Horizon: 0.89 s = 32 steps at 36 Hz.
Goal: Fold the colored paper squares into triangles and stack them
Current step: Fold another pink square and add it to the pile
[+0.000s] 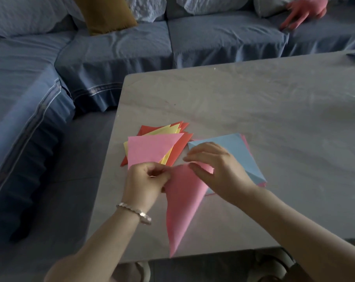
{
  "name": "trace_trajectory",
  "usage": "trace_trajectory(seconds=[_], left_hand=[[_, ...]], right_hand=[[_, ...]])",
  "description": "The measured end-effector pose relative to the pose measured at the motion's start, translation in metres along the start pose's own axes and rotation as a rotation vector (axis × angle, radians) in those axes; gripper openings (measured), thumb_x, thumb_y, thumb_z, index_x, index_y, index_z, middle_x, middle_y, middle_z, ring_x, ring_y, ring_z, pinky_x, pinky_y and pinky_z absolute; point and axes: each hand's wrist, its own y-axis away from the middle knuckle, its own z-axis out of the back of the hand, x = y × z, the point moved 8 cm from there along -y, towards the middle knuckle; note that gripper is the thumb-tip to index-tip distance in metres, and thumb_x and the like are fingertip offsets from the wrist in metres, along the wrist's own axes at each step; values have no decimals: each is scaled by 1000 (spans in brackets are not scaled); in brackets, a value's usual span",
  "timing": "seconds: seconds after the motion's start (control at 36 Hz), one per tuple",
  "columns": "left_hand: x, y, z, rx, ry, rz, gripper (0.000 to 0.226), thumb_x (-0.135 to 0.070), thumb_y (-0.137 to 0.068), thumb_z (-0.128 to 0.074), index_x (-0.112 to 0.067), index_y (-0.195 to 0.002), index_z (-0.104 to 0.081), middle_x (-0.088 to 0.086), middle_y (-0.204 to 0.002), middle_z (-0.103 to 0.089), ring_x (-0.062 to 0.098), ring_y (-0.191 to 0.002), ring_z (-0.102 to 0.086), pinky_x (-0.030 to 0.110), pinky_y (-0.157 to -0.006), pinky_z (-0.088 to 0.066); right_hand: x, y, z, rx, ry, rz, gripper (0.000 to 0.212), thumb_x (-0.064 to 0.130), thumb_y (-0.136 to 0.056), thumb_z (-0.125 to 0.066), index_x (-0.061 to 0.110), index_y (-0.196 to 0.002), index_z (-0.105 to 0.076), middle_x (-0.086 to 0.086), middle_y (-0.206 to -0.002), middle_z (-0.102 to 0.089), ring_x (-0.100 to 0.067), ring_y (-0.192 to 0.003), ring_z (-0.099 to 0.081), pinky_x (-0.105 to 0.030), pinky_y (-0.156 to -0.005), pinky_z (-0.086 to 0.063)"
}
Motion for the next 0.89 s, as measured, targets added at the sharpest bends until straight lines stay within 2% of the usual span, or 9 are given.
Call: trace_trajectory(seconds=[0.11,0.17,0.31,0.39,0.5,0.61,0.67,0.72,0.89], left_hand=[[53,-14,18,-179,351,332,12,5,-76,-66,-5,-70,-66,-1,-46,-62,8,-41,-59,18,-41,-50],[74,-17,22,-230,386,397,8,4,-75,-68,-4,-73,-67,-3,-44,-62,7,-40,-58,18,-42,-51],[97,-19,40,-335,90,294,2,-3,-73,-72,-2,-75,-71,-5,-53,-60,14,-55,-55,18,-58,-51],[99,-18,45,-344,-78,235,6,-6,-75,-70,-5,-80,-73,-7,-59,-59,10,-59,-53,7,-49,-39],[101,-17,46,-352,-192,216,8,-7,-76,-68,-3,-81,-73,2,-61,-63,20,-65,-55,22,-53,-37],[106,-19,47,-363,-230,207,11,-8,-76,-68,-2,-83,-73,14,-76,-69,21,-69,-56,23,-64,-35],[108,-21,46,-357,-233,204,11,-8,-76,-68,-2,-84,-73,13,-75,-68,21,-69,-56,22,-65,-35],[110,-22,46,-352,-230,209,11,-8,-76,-68,-3,-83,-73,11,-71,-66,21,-68,-56,22,-64,-34],[113,-24,46,-340,-218,214,8,-12,-76,-69,-6,-80,-74,9,-69,-67,18,-67,-57,22,-63,-35]], right_hand=[[0,9,-29,12,70,13,31,32,-85,-49,18,-104,-68,1,-112,-64,-12,-107,-50,-31,-91,-40],[0,16,-50,98,97,17,33,34,-85,-48,18,-108,-66,1,-118,-63,-15,-111,-52,-34,-95,-39],[3,33,-108,447,230,72,46,40,-90,-29,24,-121,-60,5,-135,-52,-17,-129,-43,-38,-107,-16],[-3,41,-126,551,228,64,53,42,-90,-21,26,-134,-46,6,-147,-36,-14,-138,-26,-38,-112,1],[-12,47,-129,572,306,55,48,38,-94,-24,22,-126,-56,4,-138,-49,-14,-132,-40,-42,-111,-8],[-18,53,-120,524,422,29,44,36,-89,-30,25,-111,-67,8,-119,-64,-8,-114,-57,-41,-103,-23],[-17,53,-116,556,431,8,47,39,-92,-26,23,-122,-60,8,-130,-56,-8,-126,-47,-42,-107,-8],[-22,50,-114,561,398,-30,53,43,-96,-19,21,-138,-42,6,-147,-36,-10,-140,-23,-37,-108,14],[-41,29,-117,568,507,-172,48,38,-100,-21,20,-145,-27,8,-154,-20,-13,-143,-2,-37,-113,12]])
